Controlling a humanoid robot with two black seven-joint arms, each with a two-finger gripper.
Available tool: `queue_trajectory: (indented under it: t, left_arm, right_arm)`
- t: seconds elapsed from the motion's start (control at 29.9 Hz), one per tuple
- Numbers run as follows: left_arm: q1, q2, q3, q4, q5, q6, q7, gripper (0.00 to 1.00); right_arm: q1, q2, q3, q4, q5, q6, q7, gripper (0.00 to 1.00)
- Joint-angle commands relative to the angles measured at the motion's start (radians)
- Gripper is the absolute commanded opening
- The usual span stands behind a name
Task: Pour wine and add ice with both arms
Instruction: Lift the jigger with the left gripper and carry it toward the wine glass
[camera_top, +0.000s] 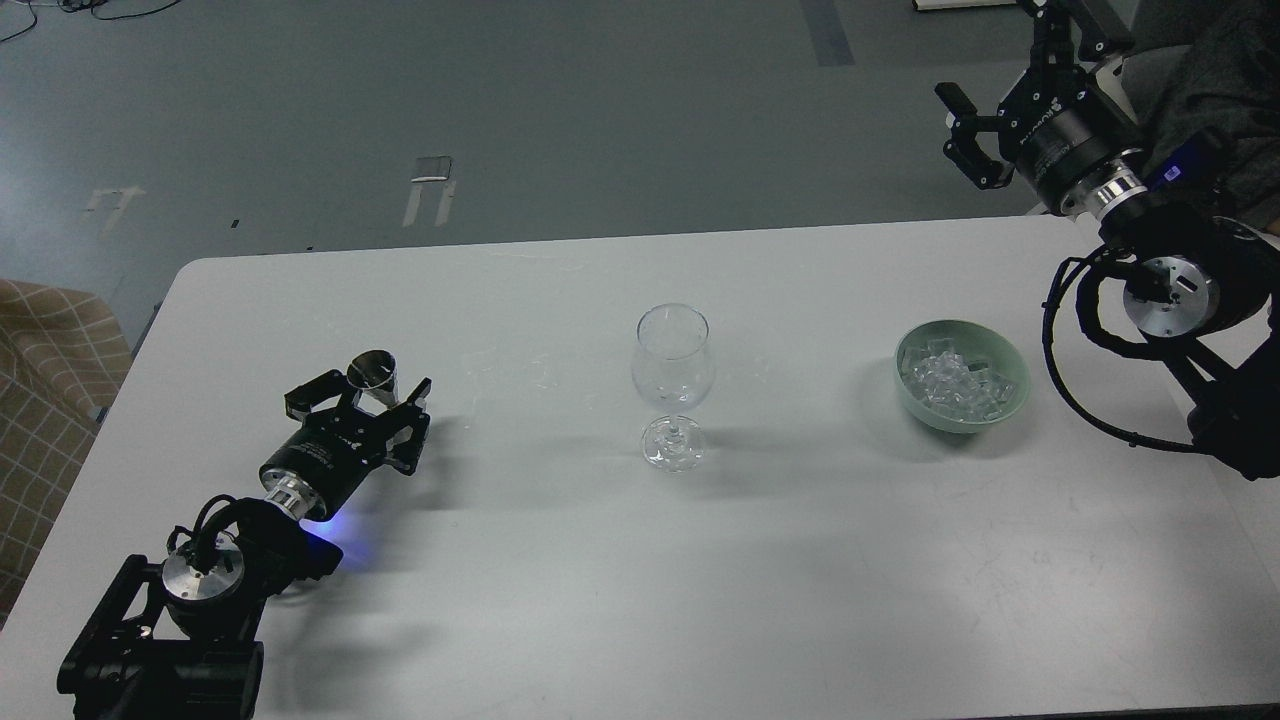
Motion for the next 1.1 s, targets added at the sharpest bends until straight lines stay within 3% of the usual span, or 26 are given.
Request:
queue_trajectory:
  t: [0.0, 0.03, 0.23, 0.7, 0.9, 1.07]
  left_arm:
    - [-0.001, -0.007, 0.000, 0.000, 0.000, 0.003, -0.005, 0.40]
    - [-0.001, -0.010, 0.002, 0.000, 0.000, 0.004, -0.005, 0.35]
    - [-0.001, -0.013, 0.000, 0.000, 0.000, 0.001, -0.005, 0.26]
    - [-0.005, -0.013, -0.007, 0.000, -0.002, 0.003, -0.009, 0.18]
    - [-0.010, -0.027, -0.007, -0.003, -0.003, 0.018, -0.015, 0.00]
    - [-0.024, -0.061, -0.009, -0.012, -0.003, 0.026, -0.019, 0.00]
  right_arm:
    - [0.000, 0.000, 0.000, 0.000, 0.000, 0.000, 0.000, 1.00]
    - [0.000, 0.000, 0.000, 0.000, 0.000, 0.000, 0.000, 1.00]
    - [0.000, 0.000, 0.000, 0.000, 0.000, 0.000, 0.000, 1.00]
    - [0.000, 0.000, 0.000, 0.000, 0.000, -0.003, 0.000, 1.00]
    - [0.000, 0.000, 0.000, 0.000, 0.000, -0.003, 0.000, 1.00]
    - [0.000, -0.002, 0.000, 0.000, 0.000, -0.003, 0.000, 1.00]
